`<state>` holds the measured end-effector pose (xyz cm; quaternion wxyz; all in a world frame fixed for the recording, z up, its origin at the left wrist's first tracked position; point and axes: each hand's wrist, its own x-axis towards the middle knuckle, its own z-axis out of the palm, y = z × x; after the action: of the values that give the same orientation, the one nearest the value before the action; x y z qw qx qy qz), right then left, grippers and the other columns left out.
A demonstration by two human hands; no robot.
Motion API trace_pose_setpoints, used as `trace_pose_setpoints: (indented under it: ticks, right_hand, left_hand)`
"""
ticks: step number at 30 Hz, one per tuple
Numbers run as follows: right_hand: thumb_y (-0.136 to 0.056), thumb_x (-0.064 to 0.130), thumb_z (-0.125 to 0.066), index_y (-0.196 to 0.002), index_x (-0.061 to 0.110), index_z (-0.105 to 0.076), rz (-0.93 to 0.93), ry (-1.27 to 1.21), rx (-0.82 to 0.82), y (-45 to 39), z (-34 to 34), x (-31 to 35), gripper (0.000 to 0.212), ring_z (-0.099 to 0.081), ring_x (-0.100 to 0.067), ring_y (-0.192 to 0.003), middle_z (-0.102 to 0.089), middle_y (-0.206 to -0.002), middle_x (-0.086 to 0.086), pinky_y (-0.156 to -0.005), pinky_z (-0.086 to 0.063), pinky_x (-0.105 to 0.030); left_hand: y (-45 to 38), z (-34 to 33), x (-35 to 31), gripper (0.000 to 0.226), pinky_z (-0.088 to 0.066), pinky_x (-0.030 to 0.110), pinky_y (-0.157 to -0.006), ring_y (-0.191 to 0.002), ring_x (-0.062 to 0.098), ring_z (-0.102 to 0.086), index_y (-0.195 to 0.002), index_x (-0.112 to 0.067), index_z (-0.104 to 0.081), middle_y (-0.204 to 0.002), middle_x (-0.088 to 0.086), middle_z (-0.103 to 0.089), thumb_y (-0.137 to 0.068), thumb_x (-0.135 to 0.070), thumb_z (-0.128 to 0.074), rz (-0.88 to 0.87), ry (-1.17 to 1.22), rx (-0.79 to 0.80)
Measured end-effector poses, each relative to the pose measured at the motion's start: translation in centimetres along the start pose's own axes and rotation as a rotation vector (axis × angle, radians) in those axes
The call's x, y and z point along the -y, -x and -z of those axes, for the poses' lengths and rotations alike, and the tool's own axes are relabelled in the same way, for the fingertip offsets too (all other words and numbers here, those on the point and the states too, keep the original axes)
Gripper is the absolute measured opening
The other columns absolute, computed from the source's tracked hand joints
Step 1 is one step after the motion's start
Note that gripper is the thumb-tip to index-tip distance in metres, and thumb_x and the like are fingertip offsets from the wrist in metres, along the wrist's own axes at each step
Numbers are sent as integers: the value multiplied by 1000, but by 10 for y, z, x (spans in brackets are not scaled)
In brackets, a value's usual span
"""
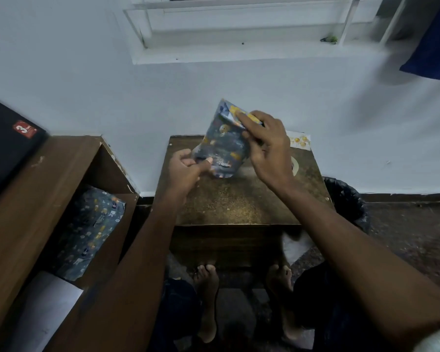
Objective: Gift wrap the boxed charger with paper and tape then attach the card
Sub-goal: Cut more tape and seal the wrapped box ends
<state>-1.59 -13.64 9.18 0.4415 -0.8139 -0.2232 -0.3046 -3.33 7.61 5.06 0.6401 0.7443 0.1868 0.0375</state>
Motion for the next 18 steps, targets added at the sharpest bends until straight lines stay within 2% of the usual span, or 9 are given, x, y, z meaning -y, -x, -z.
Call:
trace_pose_setpoints:
  ticks: [2,3,5,6,8,12,18]
  right_hand:
    - [-84,-11,-58,-141,16,-67,210,186,24,2,4,2,63,-54,-37,-117,-60,-137,-18,-99,-44,-39]
    - [-82,-13,-56,-141,15,-66,261,240,50,5,5,1,66,-53,-40,-117,-59,-138,-21,-99,-42,-40]
    - [-80,-13,-56,-141,15,-66,309,298,106,10,3,0,68,-54,-42,-116,-58,-139,-22,-100,-43,-41]
    - [-80,-12,-57,-141,15,-66,325,306,141,12,1,0,67,-54,-42,-115,-59,-139,-22,-99,-43,-42]
    - [-82,-7,-54,-141,16,-66,362,291,245,15,-2,-1,65,-55,-41,-113,-59,-139,-23,-98,-45,-44]
    - [-87,1,-49,-142,20,-66,402,278,403,17,-5,2,61,-53,-39,-111,-58,-139,-21,-96,-44,-44]
    - [-82,-4,-54,-138,19,-69,399,211,403,12,-1,3,62,-55,-36,-114,-61,-136,-21,-98,-43,-43]
  left_hand:
    - [-1,-2,2,73,-62,36,-83,-106,19,-71,-151,-18,-45,-129,4,-67,-93,-43,-81,13,-74,-63]
    - [-3,-1,3,68,-64,39,-86,-104,23,-74,-150,-16,-45,-132,9,-67,-98,-49,-73,83,-23,-35]
    - [-3,0,-2,67,-63,43,-90,-108,36,-75,-143,-8,-45,-132,25,-69,-104,-63,-53,360,343,177]
    - [0,2,-4,78,-61,45,-94,-115,42,-73,-142,-3,-44,-131,31,-68,-103,-71,-45,468,523,300]
    - [2,3,-1,95,-56,46,-104,-124,46,-68,-147,4,-45,-132,37,-66,-100,-79,-38,535,693,439]
    - [5,-3,4,79,-52,46,-111,-123,43,-69,-150,-4,-50,-127,34,-70,-104,-68,-43,541,693,373]
    - [4,-1,-1,76,-52,45,-112,-126,43,-67,-144,-3,-59,-128,33,-70,-104,-64,-39,536,576,322]
